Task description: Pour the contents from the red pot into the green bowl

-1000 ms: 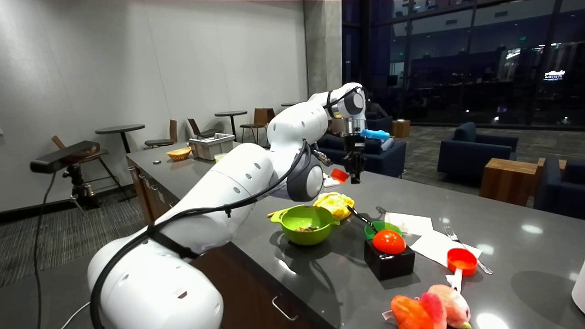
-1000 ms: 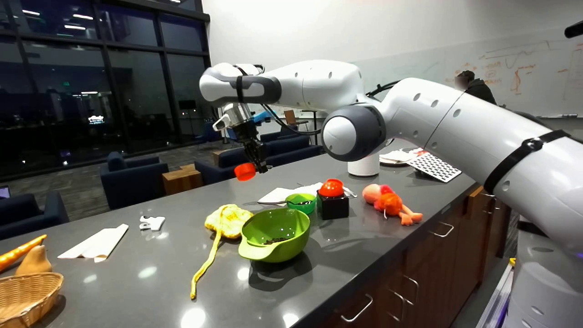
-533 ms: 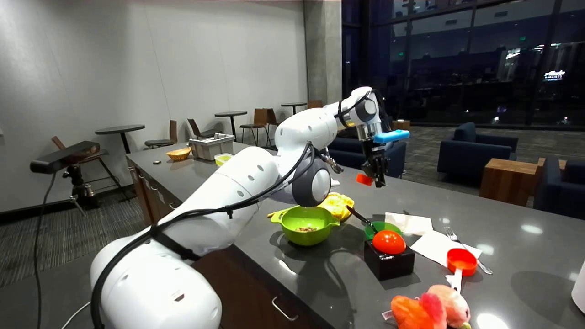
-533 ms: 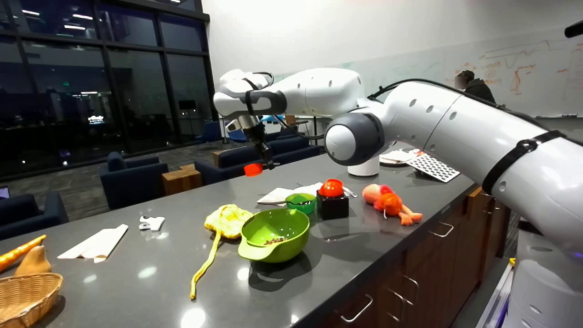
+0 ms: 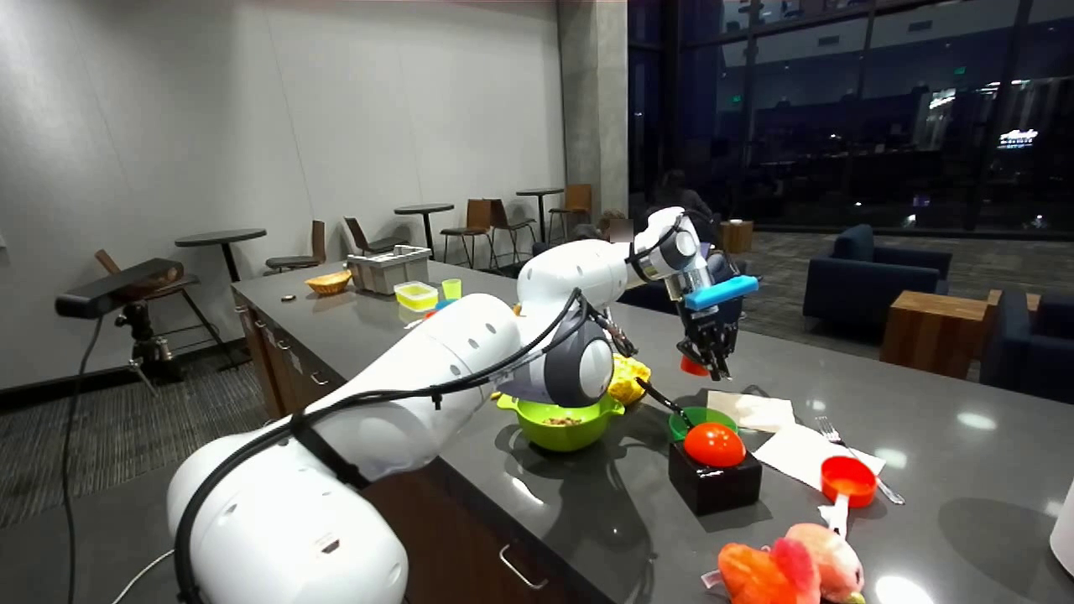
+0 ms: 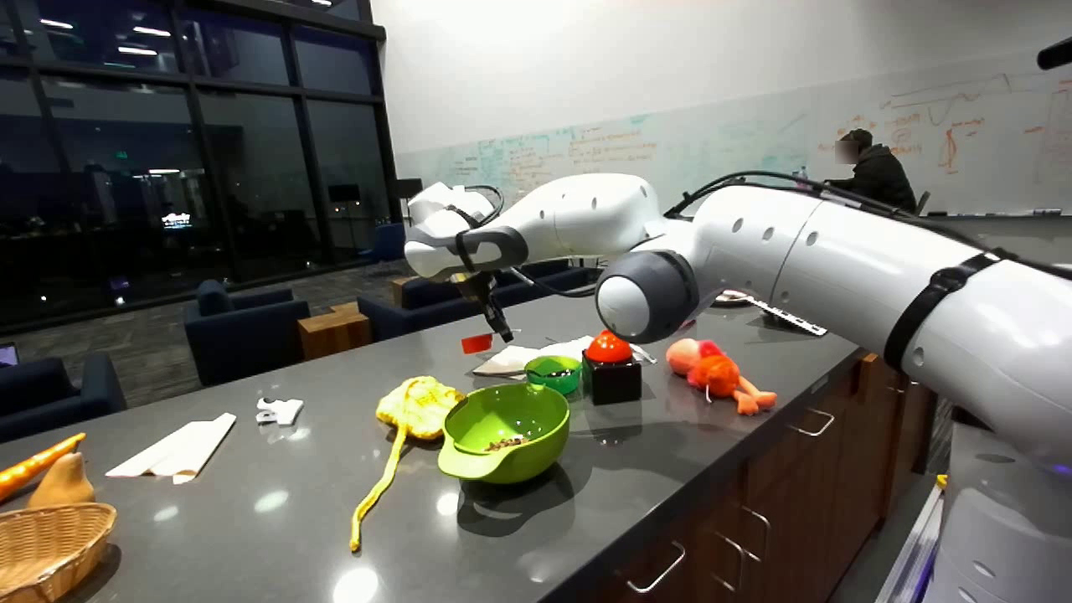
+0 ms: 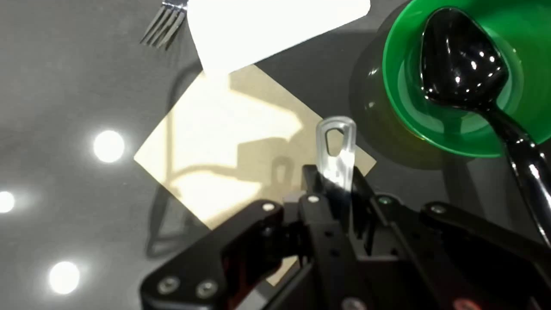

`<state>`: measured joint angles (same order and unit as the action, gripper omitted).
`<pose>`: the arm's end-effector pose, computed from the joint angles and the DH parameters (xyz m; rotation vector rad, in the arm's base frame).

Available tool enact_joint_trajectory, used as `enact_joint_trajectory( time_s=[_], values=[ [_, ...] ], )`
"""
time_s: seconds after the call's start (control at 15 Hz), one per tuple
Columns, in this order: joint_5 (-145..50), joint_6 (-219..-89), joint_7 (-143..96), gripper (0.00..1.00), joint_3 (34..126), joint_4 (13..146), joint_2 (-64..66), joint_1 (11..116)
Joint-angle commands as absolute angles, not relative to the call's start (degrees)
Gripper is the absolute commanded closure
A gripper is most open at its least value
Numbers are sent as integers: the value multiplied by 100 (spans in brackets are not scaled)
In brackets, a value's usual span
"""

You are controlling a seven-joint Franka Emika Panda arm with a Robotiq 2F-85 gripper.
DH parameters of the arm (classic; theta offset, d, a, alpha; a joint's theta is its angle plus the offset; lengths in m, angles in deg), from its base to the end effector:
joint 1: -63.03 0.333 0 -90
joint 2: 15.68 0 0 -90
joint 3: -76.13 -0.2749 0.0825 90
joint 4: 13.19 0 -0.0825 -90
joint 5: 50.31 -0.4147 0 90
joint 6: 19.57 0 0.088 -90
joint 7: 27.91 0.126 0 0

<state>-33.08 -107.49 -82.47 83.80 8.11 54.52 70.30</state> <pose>0.7844 0.0213 0.3020 2.4046 1.3573 -0.3276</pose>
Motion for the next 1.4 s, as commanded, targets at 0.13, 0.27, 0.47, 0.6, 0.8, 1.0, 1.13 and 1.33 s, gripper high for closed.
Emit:
enact_joint_trajectory(
  time_s=[0.13, 0.27, 0.47, 0.6, 0.8, 1.0, 1.13, 1.33],
  values=[
    [-3359, -11106, -7473, 96, 8373, 636, 5846, 6889],
    [-3362, -11186, -7355, 96, 8363, 650, 5909, 6845],
    [-3334, -11271, -7234, 96, 8378, 648, 5978, 6801],
    [-3294, -11341, -7165, 96, 8408, 660, 6018, 6800],
    [-3261, -11411, -7061, 96, 8440, 666, 6097, 6797],
    [-3282, -11407, -7080, 96, 8421, 709, 6124, 6771],
    [-3296, -11389, -7117, 56, 8406, 716, 6133, 6753],
    [-3300, -11309, -7183, 41, 8397, 730, 6101, 6733]
  ],
)
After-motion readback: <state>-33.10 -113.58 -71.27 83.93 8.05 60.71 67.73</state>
